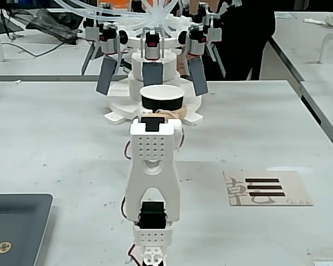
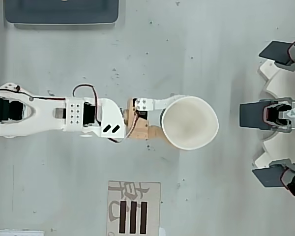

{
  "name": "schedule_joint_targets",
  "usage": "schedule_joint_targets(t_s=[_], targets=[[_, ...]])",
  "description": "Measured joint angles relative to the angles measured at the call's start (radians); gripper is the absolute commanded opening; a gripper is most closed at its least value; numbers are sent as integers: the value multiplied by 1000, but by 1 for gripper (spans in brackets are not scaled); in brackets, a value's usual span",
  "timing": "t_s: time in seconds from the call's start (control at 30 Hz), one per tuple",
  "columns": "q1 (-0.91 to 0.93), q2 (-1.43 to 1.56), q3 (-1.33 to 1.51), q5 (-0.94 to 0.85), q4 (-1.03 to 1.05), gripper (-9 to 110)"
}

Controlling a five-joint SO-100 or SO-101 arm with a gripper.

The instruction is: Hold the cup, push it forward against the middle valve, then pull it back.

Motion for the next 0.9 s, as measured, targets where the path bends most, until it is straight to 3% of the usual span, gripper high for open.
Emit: schedule_joint_targets(t_s=[0.5,0.9], targets=[[-38,-192,-295,26,150,5],[-44,-581,-838,26,313,5]])
